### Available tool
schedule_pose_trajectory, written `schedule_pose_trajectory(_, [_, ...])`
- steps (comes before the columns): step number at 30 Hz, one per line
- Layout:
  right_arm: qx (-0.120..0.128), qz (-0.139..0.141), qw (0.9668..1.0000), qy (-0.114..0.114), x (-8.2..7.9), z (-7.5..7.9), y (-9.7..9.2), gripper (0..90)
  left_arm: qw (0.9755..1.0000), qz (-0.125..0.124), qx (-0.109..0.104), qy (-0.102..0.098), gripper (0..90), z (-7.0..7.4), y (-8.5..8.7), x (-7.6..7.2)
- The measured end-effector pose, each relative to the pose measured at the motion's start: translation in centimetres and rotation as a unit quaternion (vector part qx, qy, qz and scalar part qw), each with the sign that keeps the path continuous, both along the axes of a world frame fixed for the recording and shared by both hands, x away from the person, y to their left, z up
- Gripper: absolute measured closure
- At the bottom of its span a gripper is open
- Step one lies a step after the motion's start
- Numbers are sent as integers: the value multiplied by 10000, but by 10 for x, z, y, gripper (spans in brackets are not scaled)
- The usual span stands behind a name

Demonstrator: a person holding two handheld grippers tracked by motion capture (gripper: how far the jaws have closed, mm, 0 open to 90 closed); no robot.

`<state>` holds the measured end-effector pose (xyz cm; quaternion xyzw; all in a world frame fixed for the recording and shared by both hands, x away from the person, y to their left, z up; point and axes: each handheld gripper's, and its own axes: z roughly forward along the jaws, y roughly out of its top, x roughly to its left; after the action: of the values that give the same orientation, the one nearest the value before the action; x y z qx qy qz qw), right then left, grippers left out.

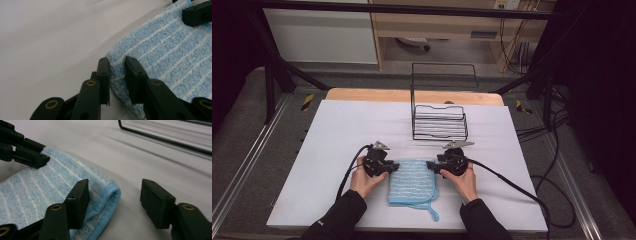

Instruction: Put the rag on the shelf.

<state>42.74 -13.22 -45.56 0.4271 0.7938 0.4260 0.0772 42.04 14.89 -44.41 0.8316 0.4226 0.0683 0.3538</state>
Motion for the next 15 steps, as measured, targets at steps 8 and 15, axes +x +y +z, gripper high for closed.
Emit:
schedule_pose_trajectory(8, [117, 238, 9994, 213, -2, -2, 4, 582, 10000, -44, 27, -25, 734, 0, 0, 0])
schedule_pose_trajectory(15, [185, 259, 9990, 316, -5, -3, 8, 672, 10000, -69, 10, -31, 734, 0, 1, 0])
